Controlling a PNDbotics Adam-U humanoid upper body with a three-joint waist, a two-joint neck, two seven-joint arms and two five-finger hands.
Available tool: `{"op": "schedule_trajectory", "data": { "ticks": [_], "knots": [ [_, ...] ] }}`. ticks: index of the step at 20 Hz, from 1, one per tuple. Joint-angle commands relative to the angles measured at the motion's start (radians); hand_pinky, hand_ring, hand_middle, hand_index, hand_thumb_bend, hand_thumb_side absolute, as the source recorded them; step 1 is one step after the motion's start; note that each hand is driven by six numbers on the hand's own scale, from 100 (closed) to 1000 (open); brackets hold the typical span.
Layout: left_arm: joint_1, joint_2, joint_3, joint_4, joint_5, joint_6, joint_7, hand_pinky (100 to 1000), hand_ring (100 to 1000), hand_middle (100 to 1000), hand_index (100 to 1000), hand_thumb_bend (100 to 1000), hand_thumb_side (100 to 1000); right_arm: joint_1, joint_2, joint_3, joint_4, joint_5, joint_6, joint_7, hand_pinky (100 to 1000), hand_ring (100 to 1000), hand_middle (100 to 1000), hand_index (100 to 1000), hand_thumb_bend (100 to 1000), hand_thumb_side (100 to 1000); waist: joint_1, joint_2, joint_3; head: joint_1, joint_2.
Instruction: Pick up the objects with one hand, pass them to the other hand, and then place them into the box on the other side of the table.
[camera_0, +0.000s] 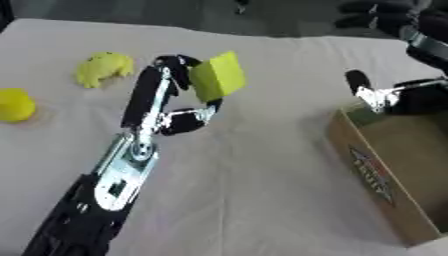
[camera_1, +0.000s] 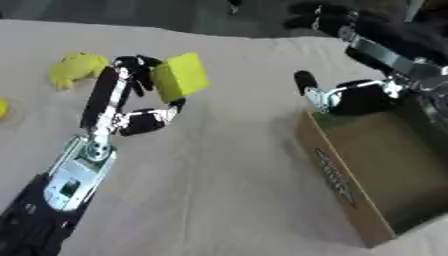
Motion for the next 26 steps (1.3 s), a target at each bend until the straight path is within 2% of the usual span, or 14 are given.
{"op": "schedule_trajectory", "data": {
  "ticks": [1,8,11,12,14,16,17,21,25,26],
  "knots": [
    [-0.008,-0.008,0.0,-0.011,-0.002,-0.012,0.001,393,438,406,477,301,100,-0.042,0.012,0.019,-0.016,0.043,0.007,0.045,931,938,984,924,100,313,-0.003,-0.031,0.002,-0.003,0.006],
    [-0.004,-0.026,0.002,-0.001,-0.009,-0.032,-0.005,392,436,406,478,295,100,-0.082,0.095,0.051,-0.016,0.164,0.034,0.121,930,943,990,923,100,364,-0.011,-0.036,0.004,-0.001,0.016],
    [-0.002,-0.034,0.007,0.005,-0.023,-0.033,-0.003,392,437,405,478,296,100,-0.093,0.132,0.057,-0.016,0.199,0.051,0.144,927,935,972,914,100,413,-0.014,-0.037,0.005,0.002,0.021],
    [-0.002,-0.037,0.009,0.007,-0.029,-0.033,-0.002,392,437,405,478,320,100,-0.097,0.142,0.059,-0.016,0.21,0.058,0.15,928,935,971,914,100,461,-0.015,-0.038,0.005,0.003,0.023],
    [-0.001,-0.045,0.01,0.01,-0.037,-0.034,0.0,391,436,405,477,292,100,-0.107,0.16,0.059,-0.016,0.229,0.074,0.158,928,934,968,913,100,439,-0.016,-0.039,0.007,0.002,0.026],
    [-0.001,-0.051,0.011,0.012,-0.044,-0.037,0.002,391,437,405,477,291,100,-0.115,0.174,0.06,-0.016,0.25,0.09,0.163,929,933,966,910,100,471,-0.017,-0.04,0.01,0.0,0.028],
    [-0.002,-0.054,0.011,0.012,-0.047,-0.039,0.003,391,436,404,477,288,100,-0.118,0.178,0.061,-0.016,0.259,0.094,0.165,929,931,965,909,168,500,-0.017,-0.04,0.012,-0.003,0.028],
    [-0.005,-0.063,0.011,0.011,-0.053,-0.042,0.004,390,435,404,476,286,100,-0.131,0.192,0.059,-0.016,0.289,0.099,0.148,943,928,968,925,288,527,-0.019,-0.04,0.019,-0.017,0.026],
    [-0.01,-0.078,0.007,0.012,-0.052,-0.049,0.001,389,435,403,475,280,100,-0.141,0.209,0.069,-0.012,0.301,0.092,0.152,961,935,982,943,388,560,-0.018,-0.039,0.032,-0.033,0.024],
    [-0.013,-0.082,0.007,0.013,-0.051,-0.05,0.001,389,435,403,475,280,100,-0.145,0.214,0.071,-0.01,0.305,0.092,0.155,962,935,982,943,373,566,-0.019,-0.038,0.034,-0.036,0.023]
  ]
}}
